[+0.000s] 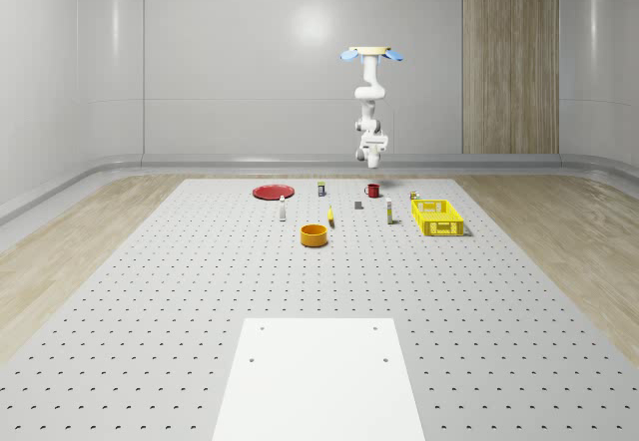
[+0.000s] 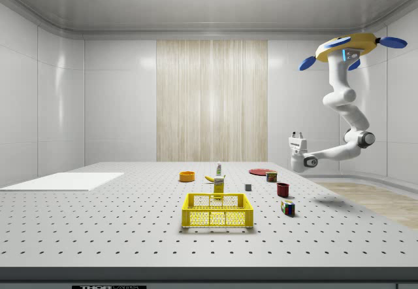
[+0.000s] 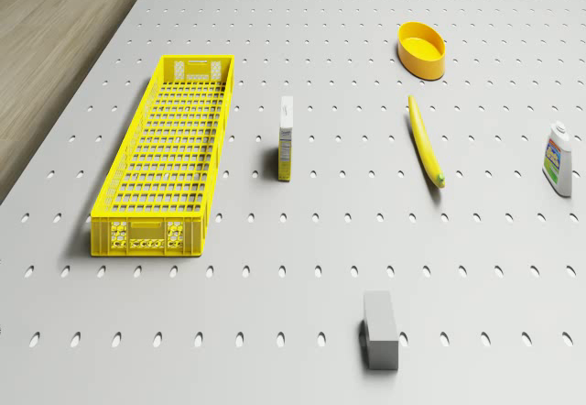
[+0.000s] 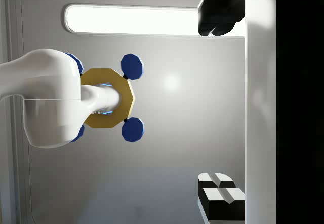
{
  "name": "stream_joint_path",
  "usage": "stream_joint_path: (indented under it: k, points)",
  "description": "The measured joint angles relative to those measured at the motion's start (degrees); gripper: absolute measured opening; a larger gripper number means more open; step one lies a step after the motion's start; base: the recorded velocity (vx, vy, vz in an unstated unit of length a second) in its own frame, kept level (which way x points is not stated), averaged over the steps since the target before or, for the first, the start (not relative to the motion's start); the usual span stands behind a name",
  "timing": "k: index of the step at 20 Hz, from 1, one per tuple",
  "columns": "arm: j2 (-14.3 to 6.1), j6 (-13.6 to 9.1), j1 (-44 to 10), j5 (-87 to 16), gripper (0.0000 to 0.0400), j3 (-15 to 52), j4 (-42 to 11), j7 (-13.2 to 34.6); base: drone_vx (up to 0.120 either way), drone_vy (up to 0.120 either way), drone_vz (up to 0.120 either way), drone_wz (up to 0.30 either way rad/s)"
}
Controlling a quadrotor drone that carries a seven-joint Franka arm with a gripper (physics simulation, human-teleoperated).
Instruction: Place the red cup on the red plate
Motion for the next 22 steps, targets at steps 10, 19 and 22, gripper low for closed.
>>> stream_joint_path:
  k: [10, 19, 22]
  points:
    - [-0.5, 0.6, -1.8, -8.3, 0.0400, 5.9, -1.0, 1.1, 0.120, 0.000, -0.024, 0.000]
    - [-3.0, 2.1, -9.2, -39.9, 0.0400, 27.2, -11.4, 6.5, 0.018, 0.000, -0.102, 0.000]
    - [-5.2, 2.5, -14.5, -58.7, 0.0400, 38.2, -21.6, 11.5, 0.000, 0.000, -0.120, 0.000]
